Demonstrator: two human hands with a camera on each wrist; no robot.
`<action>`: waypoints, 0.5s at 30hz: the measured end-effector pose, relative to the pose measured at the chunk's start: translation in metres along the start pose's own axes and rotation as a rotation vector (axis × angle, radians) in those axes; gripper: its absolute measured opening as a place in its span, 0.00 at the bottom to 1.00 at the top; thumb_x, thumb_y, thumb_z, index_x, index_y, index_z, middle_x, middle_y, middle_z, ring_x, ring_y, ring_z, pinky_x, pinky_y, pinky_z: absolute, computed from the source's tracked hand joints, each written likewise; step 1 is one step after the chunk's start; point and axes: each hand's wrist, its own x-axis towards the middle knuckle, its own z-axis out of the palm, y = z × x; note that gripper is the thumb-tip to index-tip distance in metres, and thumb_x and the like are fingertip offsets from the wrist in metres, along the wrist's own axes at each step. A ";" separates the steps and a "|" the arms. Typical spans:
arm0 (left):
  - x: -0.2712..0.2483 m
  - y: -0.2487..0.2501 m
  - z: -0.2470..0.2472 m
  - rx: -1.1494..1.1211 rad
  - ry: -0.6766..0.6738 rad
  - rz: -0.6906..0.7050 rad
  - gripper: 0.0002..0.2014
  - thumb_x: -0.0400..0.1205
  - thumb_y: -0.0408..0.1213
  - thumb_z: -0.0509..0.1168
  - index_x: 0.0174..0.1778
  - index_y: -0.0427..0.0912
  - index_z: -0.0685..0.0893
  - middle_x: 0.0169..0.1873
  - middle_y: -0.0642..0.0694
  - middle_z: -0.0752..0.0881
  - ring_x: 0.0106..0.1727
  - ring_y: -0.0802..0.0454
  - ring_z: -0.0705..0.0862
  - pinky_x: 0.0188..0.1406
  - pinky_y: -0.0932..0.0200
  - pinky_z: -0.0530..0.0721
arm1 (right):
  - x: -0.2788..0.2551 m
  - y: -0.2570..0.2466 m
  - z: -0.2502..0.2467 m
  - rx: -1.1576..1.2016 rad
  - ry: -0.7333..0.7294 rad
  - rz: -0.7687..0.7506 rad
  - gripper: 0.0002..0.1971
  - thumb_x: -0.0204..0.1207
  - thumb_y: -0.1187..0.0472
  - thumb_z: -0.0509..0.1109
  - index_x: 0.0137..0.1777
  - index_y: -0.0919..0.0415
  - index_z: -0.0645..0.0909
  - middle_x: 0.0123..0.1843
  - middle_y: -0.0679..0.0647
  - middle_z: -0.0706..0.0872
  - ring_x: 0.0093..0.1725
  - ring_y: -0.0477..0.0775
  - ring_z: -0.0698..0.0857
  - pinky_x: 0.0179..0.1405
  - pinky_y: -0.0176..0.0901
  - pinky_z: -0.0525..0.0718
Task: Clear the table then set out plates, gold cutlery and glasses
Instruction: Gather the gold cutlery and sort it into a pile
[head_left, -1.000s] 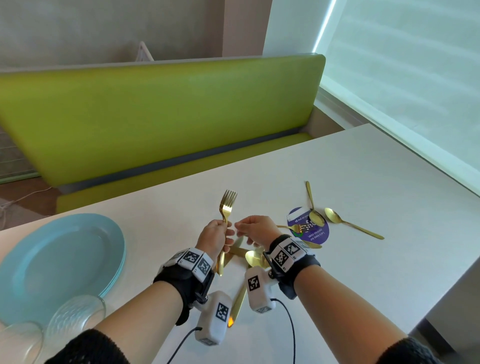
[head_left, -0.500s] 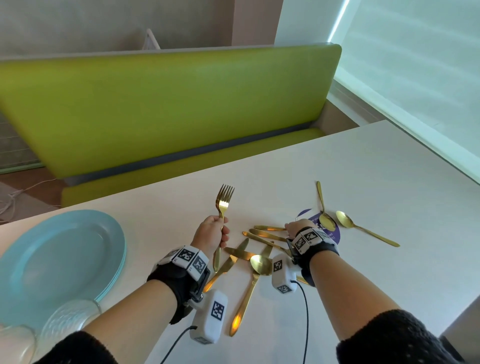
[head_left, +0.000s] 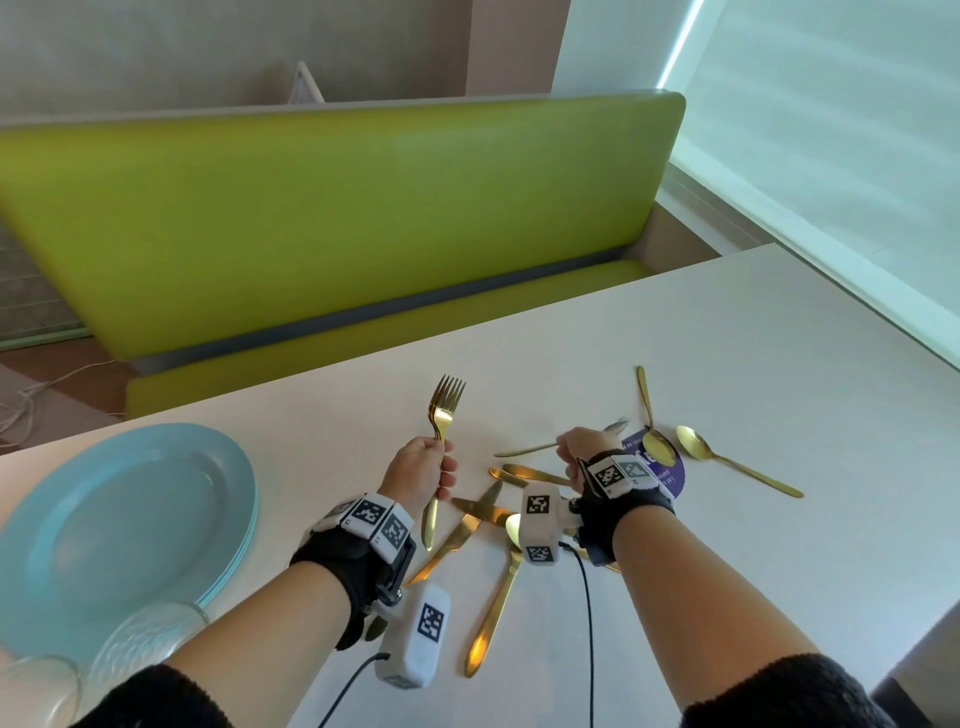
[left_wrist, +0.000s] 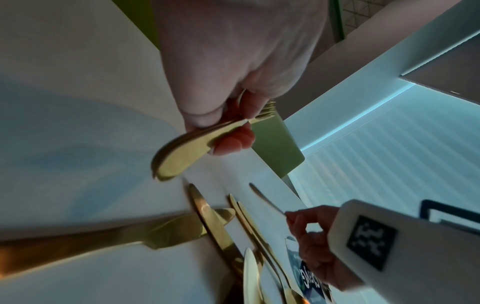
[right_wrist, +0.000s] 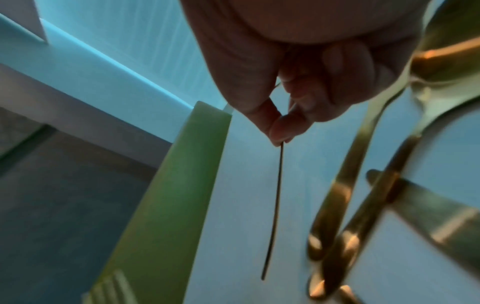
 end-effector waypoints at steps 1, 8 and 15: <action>0.000 0.001 -0.001 0.002 0.005 0.000 0.10 0.87 0.32 0.50 0.45 0.38 0.76 0.32 0.43 0.77 0.30 0.52 0.74 0.28 0.60 0.72 | -0.004 -0.006 0.003 -0.003 -0.026 -0.022 0.10 0.78 0.64 0.65 0.36 0.54 0.72 0.37 0.48 0.76 0.32 0.44 0.76 0.26 0.34 0.78; -0.013 0.011 0.003 -0.075 -0.047 -0.023 0.11 0.87 0.32 0.51 0.43 0.38 0.76 0.38 0.40 0.81 0.34 0.46 0.81 0.33 0.55 0.80 | -0.061 -0.022 0.025 -0.251 -0.249 -0.316 0.12 0.74 0.58 0.74 0.31 0.59 0.79 0.25 0.50 0.75 0.21 0.45 0.69 0.18 0.32 0.67; -0.035 0.004 0.019 -0.069 -0.210 -0.082 0.10 0.88 0.35 0.53 0.46 0.37 0.77 0.39 0.37 0.83 0.37 0.44 0.85 0.37 0.51 0.86 | -0.076 0.008 0.031 -0.371 -0.378 -0.293 0.15 0.75 0.59 0.74 0.28 0.58 0.76 0.23 0.51 0.72 0.21 0.46 0.66 0.19 0.33 0.63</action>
